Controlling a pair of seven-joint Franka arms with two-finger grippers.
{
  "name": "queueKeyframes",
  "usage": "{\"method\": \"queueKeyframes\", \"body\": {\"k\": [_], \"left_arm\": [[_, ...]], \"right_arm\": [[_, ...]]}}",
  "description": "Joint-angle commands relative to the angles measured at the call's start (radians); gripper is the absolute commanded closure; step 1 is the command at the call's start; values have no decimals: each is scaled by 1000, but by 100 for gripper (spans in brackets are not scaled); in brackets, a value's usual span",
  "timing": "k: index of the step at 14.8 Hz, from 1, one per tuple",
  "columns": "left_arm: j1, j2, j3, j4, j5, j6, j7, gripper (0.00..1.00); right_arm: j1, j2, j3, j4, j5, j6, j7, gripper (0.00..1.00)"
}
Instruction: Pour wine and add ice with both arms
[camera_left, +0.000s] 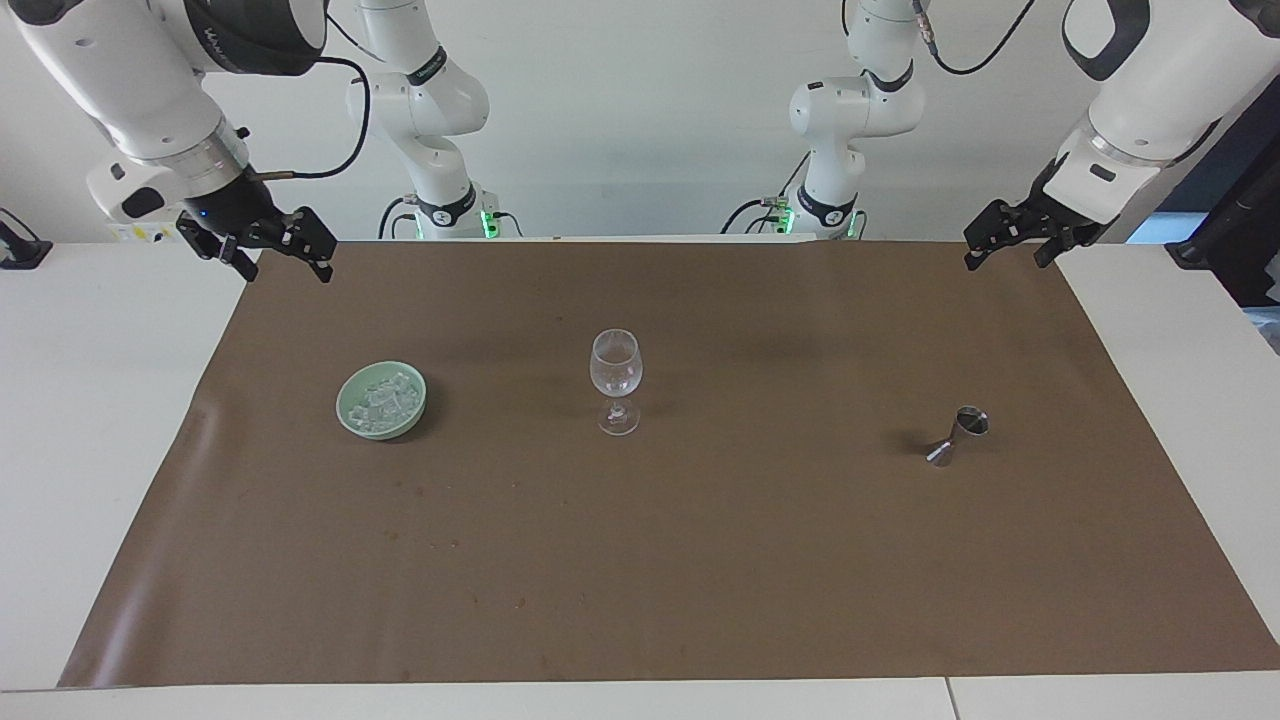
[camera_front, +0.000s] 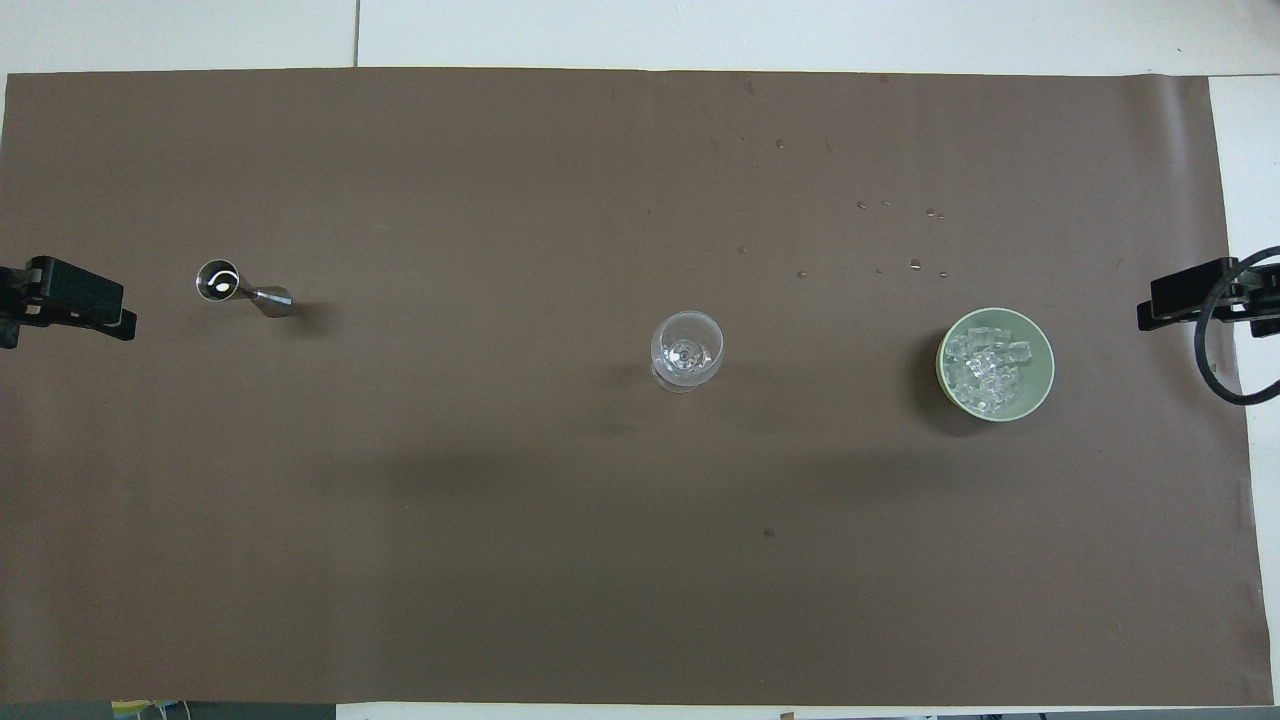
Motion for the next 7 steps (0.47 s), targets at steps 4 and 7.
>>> {"method": "queueKeyframes", "body": {"k": [4,7], "left_arm": [[2,-31,2,-36,-7,20,33,0],[4,-31,3,-36,-7,14,40,0]], "right_arm": [[-19,-6,6,2,10,-7,-23,0],[-16,-6,7,2,1,-6,-21,0]]}}
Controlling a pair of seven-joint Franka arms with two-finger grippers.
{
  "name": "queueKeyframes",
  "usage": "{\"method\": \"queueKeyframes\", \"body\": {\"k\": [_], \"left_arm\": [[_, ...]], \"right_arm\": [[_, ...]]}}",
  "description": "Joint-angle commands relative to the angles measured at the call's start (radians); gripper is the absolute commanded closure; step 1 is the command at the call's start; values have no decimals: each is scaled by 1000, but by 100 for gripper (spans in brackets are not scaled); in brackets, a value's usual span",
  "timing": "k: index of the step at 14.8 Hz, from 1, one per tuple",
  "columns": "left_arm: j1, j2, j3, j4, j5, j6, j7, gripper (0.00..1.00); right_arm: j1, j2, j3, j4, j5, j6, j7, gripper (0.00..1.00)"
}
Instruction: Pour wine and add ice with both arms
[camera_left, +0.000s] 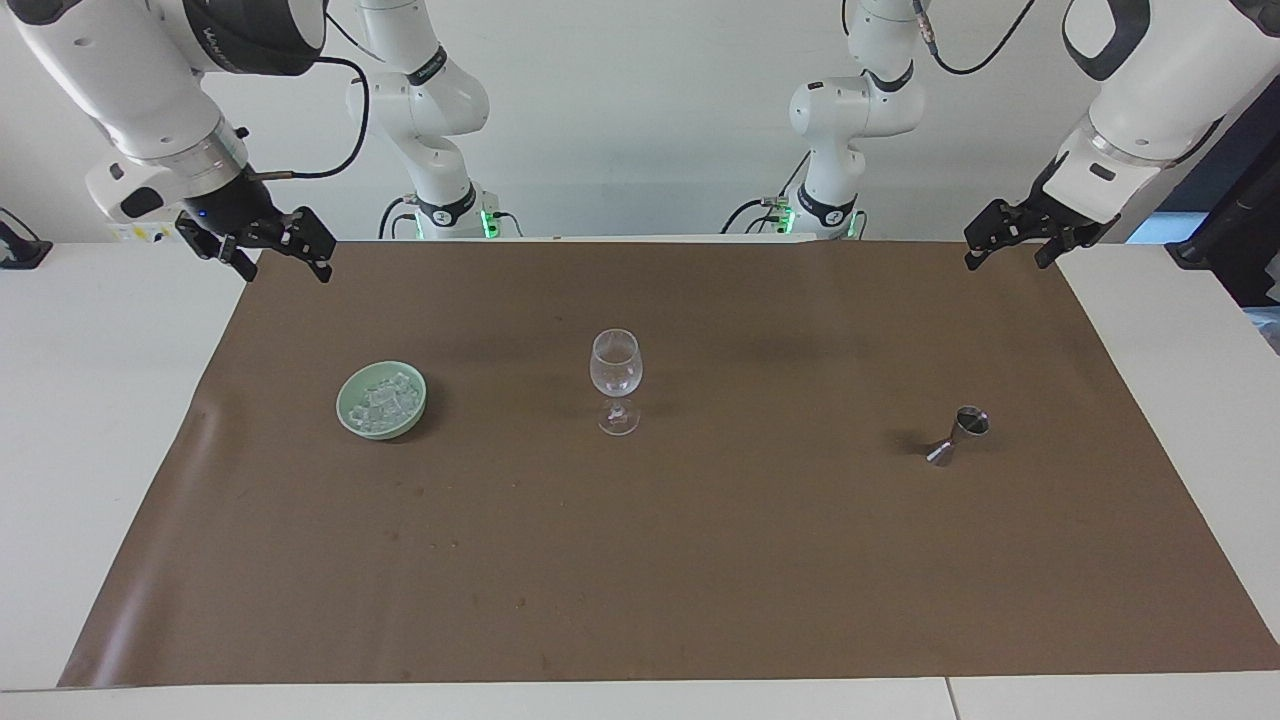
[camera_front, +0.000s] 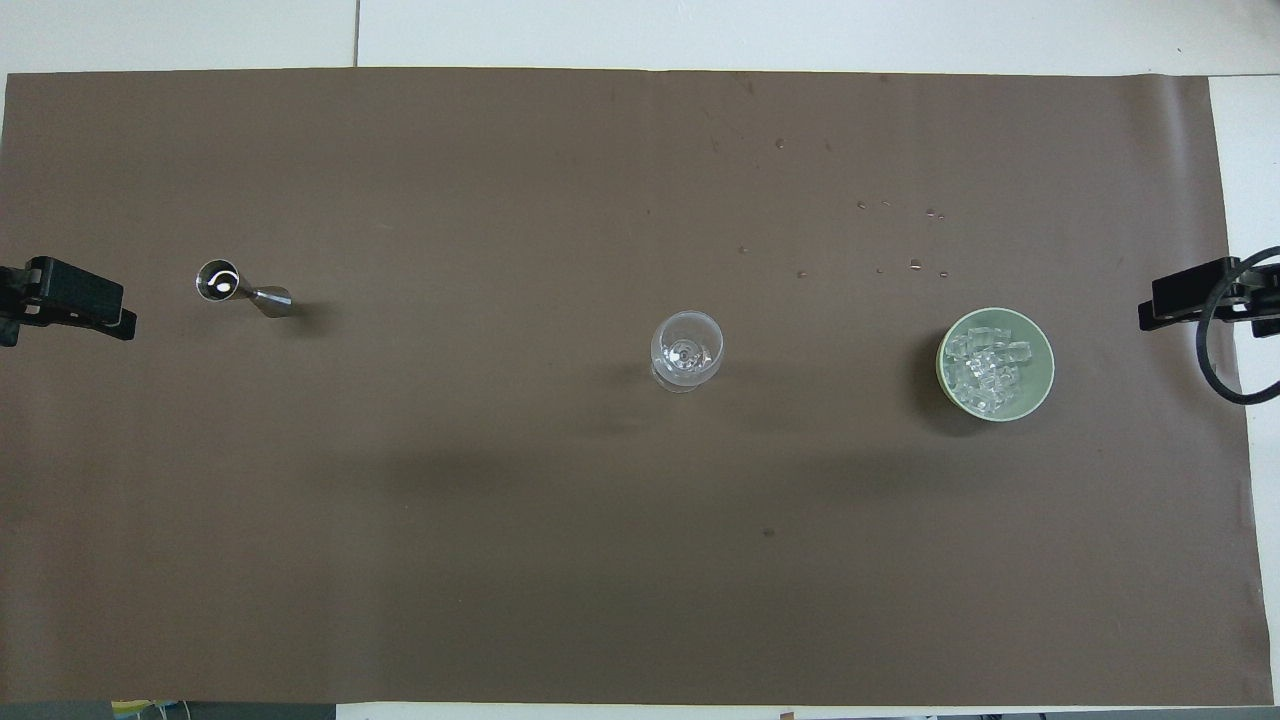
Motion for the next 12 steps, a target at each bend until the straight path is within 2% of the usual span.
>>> {"method": "queueKeyframes", "body": {"k": [1,6,9,10,12], "left_arm": [[4,-31,3,-34,-7,15,21,0],[4,-11,2,-14,-16,39,38,0],[0,46,5,43,-7,29,38,0],[0,81,6,56,2,49,38,0],[2,167,6,154,9,60,38,0]], "right_arm": [[-13,-6,9,2,-12,-6,-21,0],[-12,-10,10,-4,-30,-6,-20,0],[-10,-12,12,-8,-26,-4,-14,0],[-13,-13,12,-12,-26,-4,-12,0],[-21,-15,10,-12,-25,0,-12,0]]}}
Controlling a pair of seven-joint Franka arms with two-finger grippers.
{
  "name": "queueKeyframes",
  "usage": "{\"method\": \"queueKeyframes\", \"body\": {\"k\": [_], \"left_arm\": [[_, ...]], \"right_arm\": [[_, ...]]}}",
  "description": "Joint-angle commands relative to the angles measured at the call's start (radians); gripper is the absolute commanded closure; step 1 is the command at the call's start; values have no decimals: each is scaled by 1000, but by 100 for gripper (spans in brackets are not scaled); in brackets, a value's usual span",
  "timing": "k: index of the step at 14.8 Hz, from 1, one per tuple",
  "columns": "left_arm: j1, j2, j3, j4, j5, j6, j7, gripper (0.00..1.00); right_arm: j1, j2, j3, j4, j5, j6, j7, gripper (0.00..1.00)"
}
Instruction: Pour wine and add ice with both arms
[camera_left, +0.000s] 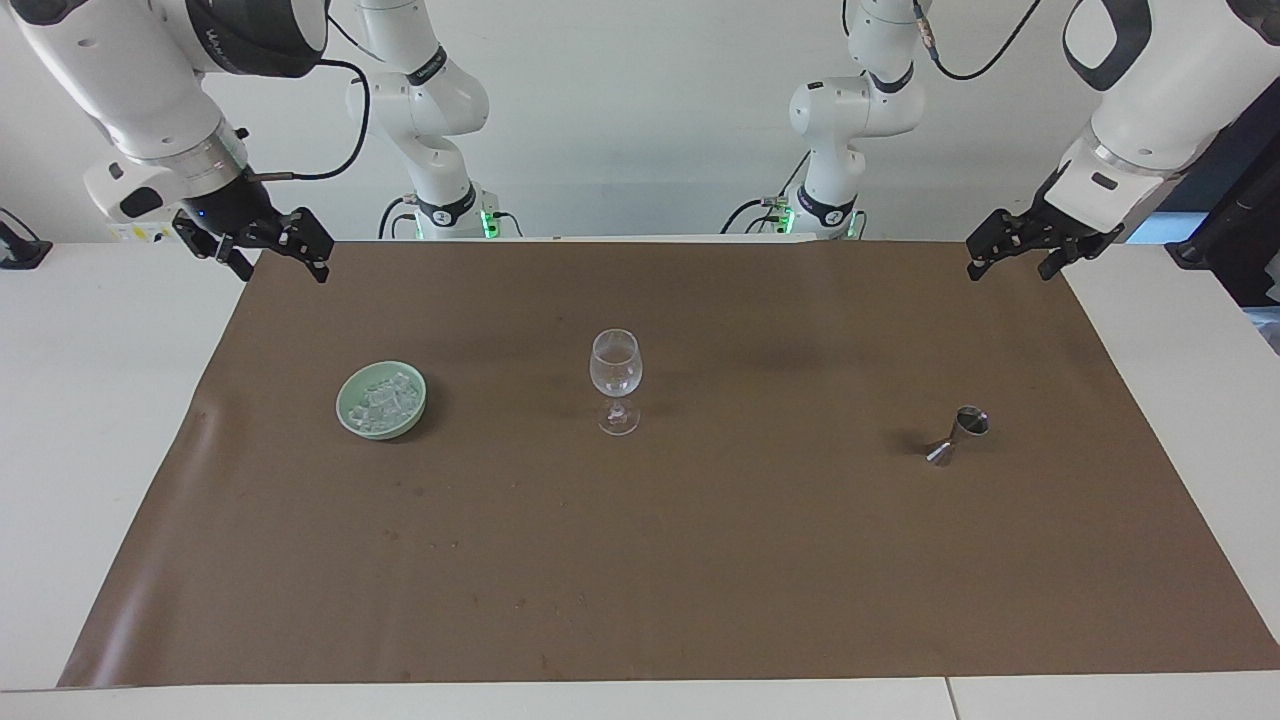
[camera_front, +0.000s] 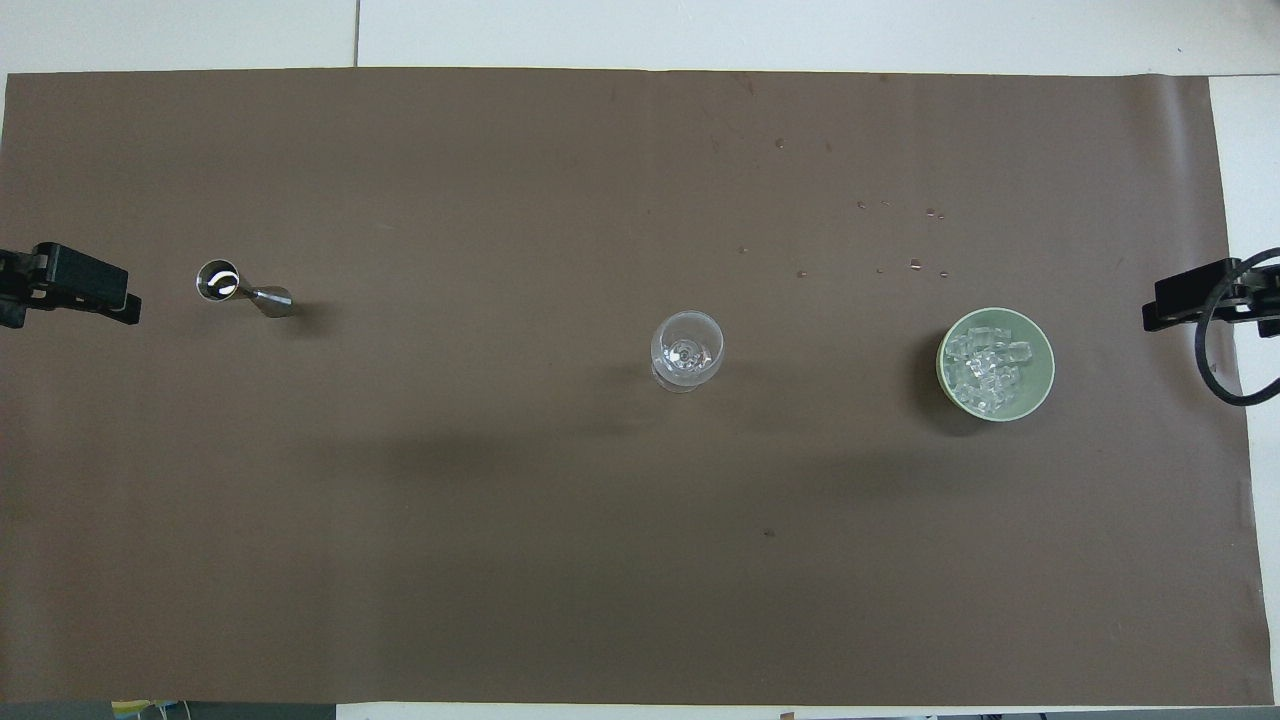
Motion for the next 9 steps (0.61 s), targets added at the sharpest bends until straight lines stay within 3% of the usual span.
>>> {"method": "queueKeyframes", "body": {"k": [1,6,9], "left_arm": [[2,155,6,167,9,3,19,0],[0,392,12,374,22,23,19,0],[7,389,9,373,12,17,18,0]], "right_arm": [[-21,-15,7,-11,-5,14,-11,0],[-14,-17,9,-16,-2,3,-15,0],[-19,-17,9,-16,0,5,-15,0]]}}
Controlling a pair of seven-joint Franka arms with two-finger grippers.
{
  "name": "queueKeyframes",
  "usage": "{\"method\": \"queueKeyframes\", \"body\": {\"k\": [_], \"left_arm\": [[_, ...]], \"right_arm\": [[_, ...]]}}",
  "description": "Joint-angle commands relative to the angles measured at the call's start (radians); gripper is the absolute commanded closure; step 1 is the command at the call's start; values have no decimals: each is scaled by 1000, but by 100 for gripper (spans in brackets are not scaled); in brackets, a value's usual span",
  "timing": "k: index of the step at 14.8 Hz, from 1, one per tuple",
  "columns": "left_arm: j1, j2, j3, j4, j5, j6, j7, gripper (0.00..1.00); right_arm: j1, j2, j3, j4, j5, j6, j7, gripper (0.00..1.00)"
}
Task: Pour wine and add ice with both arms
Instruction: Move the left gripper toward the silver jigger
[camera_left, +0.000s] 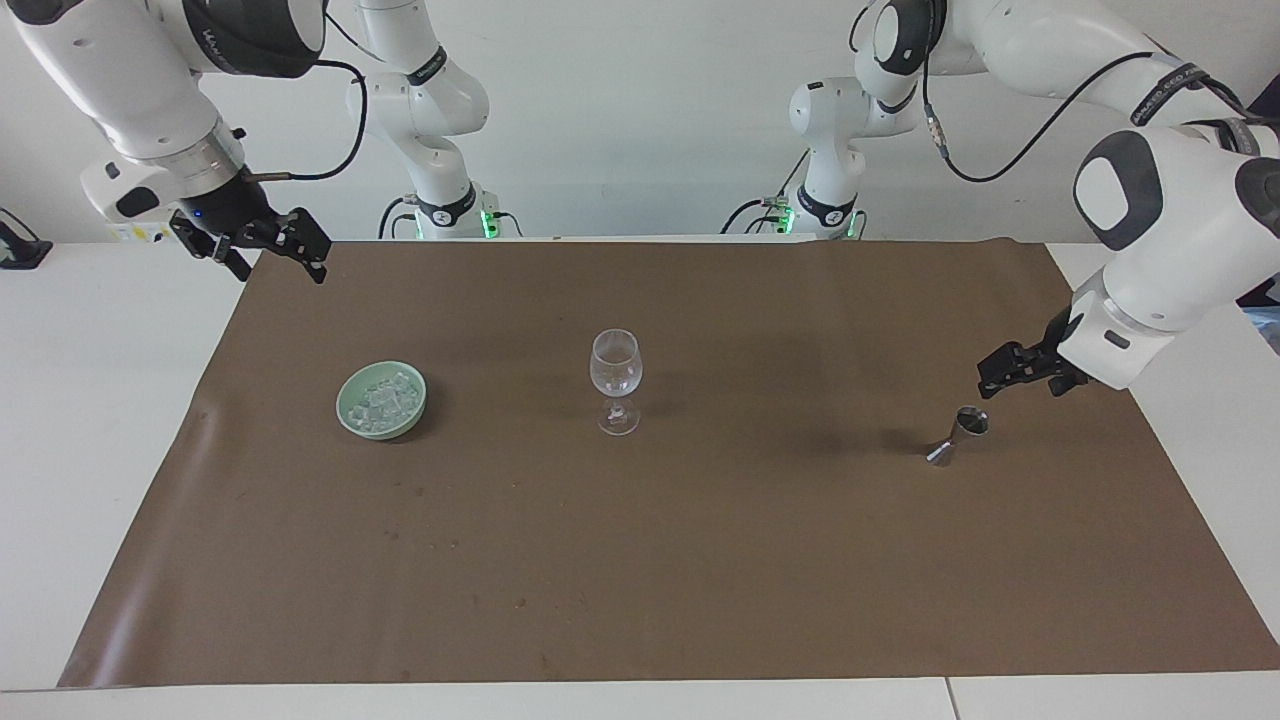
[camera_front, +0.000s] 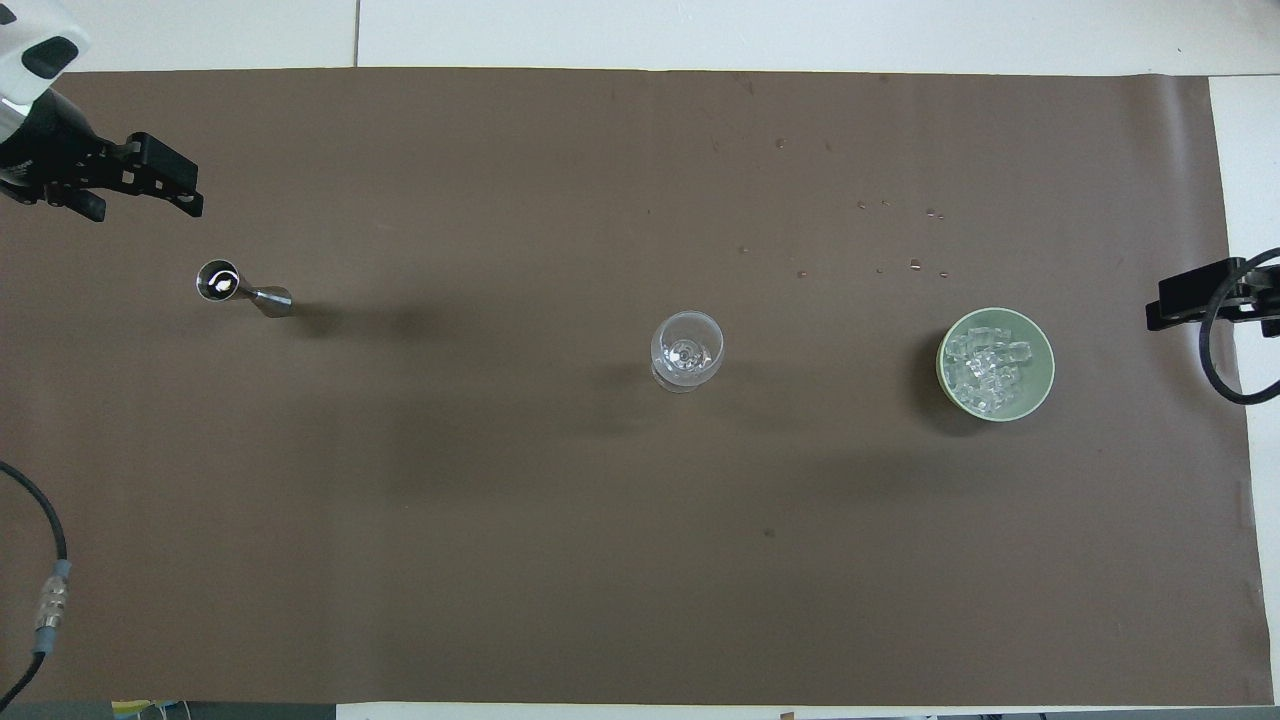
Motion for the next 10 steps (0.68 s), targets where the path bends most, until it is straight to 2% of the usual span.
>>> {"method": "queueKeyframes", "body": {"k": [1,3,6,10], "left_arm": [[7,6,6,44,-8,-42,13,0],[44,-38,6,-26,-60,-73,-65,0],[58,-90,9,-126,-71,-94,-304,0],[105,-150,9,-241,-135,-105,-510,0]], "right_arm": [[-17,-16,10,-16,0,3,-17,0],[-17,-16,10,-16,0,3,-15,0],[-17,-16,10,-16,0,3,-15,0],[-17,-16,10,-16,0,1,-15,0]]}}
